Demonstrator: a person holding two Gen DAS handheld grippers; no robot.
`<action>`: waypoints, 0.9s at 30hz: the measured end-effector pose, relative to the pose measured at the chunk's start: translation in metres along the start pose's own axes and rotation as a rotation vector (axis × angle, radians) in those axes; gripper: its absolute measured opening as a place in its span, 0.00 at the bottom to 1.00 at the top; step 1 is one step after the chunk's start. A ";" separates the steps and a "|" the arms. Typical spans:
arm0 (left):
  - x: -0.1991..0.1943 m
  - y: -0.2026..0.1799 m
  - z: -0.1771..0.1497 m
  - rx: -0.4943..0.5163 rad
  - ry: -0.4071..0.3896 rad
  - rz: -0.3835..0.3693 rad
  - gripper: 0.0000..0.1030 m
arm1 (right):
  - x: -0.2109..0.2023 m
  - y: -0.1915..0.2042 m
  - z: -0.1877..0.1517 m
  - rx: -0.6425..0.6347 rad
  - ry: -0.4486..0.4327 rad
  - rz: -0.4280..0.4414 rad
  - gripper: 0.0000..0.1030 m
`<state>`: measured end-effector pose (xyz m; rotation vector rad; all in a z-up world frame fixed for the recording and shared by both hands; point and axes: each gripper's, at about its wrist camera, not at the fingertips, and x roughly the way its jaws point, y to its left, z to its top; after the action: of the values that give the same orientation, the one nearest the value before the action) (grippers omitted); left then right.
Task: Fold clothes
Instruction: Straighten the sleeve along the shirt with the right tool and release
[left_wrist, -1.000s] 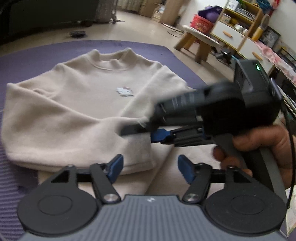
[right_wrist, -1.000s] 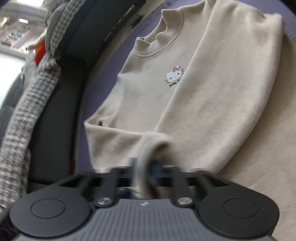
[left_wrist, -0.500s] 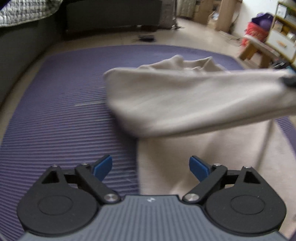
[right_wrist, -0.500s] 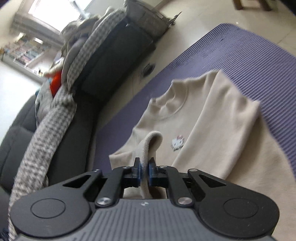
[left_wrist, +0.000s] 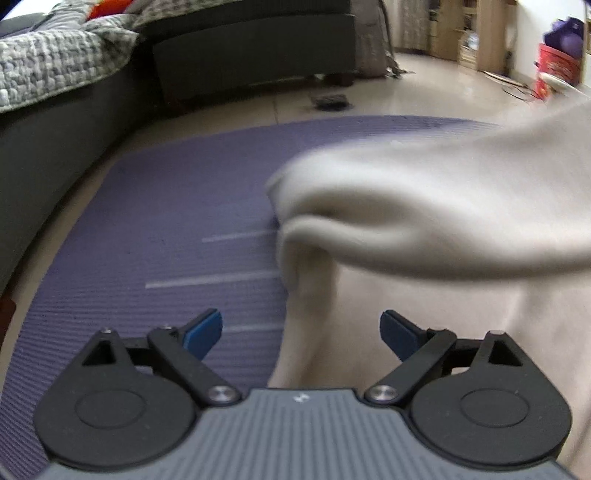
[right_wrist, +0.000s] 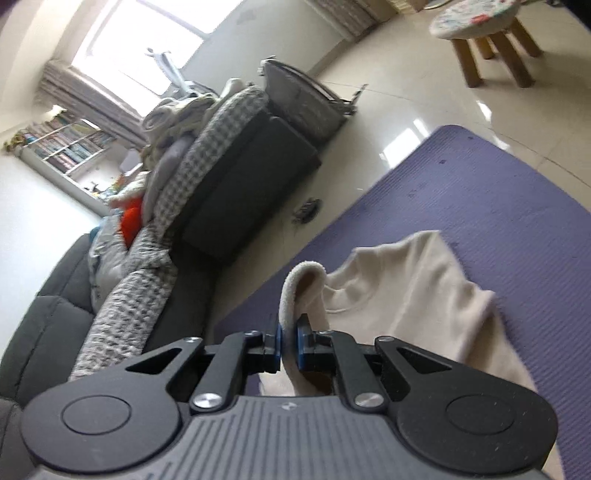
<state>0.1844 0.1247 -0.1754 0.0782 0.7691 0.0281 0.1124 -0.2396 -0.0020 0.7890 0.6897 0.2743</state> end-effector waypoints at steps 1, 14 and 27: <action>0.003 0.001 0.002 -0.006 -0.003 0.003 0.91 | -0.002 -0.005 0.001 0.004 0.000 -0.010 0.06; 0.022 0.044 0.003 -0.246 0.043 0.071 0.98 | 0.006 -0.071 -0.021 0.014 0.052 -0.202 0.07; -0.013 0.063 -0.004 -0.211 -0.044 -0.001 0.94 | 0.032 -0.127 -0.099 -0.034 0.274 -0.382 0.35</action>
<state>0.1723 0.1869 -0.1639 -0.1217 0.7179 0.1063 0.0685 -0.2559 -0.1590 0.5765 1.0738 0.0454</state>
